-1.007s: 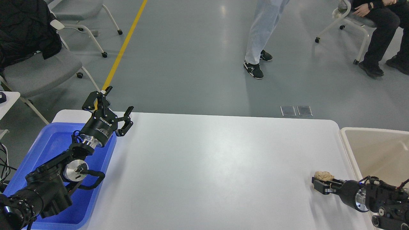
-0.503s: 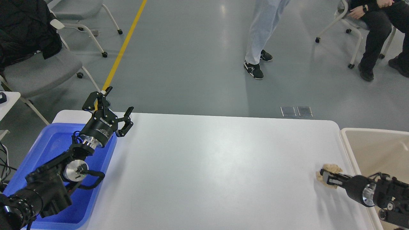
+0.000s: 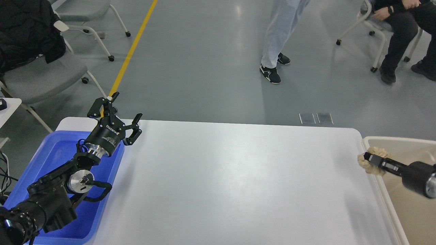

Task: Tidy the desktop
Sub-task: 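Lift the paper ball with the right gripper over the beige bin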

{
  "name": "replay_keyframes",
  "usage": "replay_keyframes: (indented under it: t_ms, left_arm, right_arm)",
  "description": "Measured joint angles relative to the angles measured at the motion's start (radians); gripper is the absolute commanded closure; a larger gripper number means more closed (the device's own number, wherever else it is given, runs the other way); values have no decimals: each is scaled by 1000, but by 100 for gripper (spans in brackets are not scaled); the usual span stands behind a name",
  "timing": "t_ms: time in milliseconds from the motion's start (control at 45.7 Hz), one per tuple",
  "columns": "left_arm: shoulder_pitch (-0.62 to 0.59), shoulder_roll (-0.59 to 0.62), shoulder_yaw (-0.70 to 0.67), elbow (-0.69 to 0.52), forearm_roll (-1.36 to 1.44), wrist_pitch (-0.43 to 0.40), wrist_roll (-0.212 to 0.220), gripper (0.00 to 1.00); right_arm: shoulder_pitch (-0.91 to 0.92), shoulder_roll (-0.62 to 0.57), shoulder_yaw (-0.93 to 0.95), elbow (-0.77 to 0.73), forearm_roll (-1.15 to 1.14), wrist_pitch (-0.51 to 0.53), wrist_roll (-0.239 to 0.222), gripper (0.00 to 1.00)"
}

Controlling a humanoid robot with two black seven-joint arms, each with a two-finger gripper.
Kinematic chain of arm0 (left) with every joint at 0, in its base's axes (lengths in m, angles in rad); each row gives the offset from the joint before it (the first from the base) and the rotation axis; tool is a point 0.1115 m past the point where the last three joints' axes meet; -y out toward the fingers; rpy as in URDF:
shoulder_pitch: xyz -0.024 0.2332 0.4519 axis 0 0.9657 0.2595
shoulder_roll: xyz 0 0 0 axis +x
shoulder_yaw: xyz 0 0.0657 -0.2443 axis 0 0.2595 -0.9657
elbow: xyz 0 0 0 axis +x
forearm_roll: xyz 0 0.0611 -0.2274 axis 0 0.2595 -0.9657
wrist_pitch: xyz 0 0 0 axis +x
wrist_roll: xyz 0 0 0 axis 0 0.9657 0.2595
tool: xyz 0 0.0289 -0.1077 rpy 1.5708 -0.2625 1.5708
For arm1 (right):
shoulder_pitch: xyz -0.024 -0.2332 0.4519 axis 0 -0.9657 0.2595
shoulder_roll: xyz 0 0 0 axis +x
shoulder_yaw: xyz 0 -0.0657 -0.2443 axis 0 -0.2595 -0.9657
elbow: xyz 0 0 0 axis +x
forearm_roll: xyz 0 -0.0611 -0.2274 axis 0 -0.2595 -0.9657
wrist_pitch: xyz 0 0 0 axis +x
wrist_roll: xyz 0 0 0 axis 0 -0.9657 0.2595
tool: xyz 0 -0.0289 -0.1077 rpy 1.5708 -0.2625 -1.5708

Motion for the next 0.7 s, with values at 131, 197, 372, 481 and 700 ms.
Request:
replay_keyframes:
  t_ms: [131,197,372,481,700]
  left_arm:
    - [0,0,0,0,0,0,0,0]
    - [0,0,0,0,0,0,0,0]
    - [0,0,0,0,0,0,0,0]
    - [0,0,0,0,0,0,0,0]
    - [0,0,0,0,0,0,0,0]
  right_arm:
    - [63,-75,11,31,12,64,1,100]
    - [83,-103,22,32,28,90,2,100]
    - [112,-140,68,-52,111,165,1,100]
    - [117,-137,87,-151,181,206,0,100]
    - [72,-67,102,-363,403,251,-19,100]
